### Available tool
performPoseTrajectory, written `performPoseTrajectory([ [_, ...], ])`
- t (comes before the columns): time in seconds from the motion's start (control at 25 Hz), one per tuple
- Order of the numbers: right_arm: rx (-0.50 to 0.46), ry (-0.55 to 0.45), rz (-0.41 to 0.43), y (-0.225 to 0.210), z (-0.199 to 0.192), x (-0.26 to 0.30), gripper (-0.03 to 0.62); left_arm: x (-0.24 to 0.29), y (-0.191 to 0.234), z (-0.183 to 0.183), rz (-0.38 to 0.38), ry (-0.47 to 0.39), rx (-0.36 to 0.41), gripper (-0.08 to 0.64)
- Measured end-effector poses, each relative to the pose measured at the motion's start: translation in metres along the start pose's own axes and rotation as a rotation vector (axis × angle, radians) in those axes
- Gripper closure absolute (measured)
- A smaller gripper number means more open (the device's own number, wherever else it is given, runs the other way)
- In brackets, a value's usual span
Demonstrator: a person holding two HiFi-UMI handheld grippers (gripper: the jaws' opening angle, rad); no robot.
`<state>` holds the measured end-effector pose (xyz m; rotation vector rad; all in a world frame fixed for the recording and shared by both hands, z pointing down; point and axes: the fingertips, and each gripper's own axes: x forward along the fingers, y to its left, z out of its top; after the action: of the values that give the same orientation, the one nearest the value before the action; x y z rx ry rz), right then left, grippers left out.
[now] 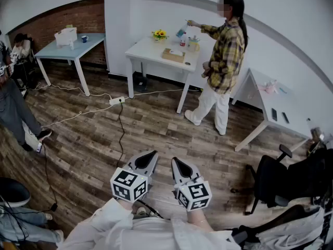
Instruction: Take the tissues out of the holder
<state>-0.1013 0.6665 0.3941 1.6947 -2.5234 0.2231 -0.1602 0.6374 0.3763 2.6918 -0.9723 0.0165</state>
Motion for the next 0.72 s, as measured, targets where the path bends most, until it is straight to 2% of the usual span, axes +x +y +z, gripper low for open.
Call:
performPoseTrajectory([
  [0.32,0.001,0.001,-0.009,-0.008,0.001,0.002,0.581,0.01,-0.006,-0.003,-0.001,0.003,-0.012,0.543],
  [0.52,0.008,0.02,-0.004,-0.003,-0.007,-0.002,0.581,0.008,-0.007,-0.017,-0.002,0.023,-0.039,0.543],
  [0.72,0.022,-0.006,0.009,0.002,-0.005,-0.005,0.581,0.007,-0.003,-0.021,0.004,0.025,-0.056,0.543],
])
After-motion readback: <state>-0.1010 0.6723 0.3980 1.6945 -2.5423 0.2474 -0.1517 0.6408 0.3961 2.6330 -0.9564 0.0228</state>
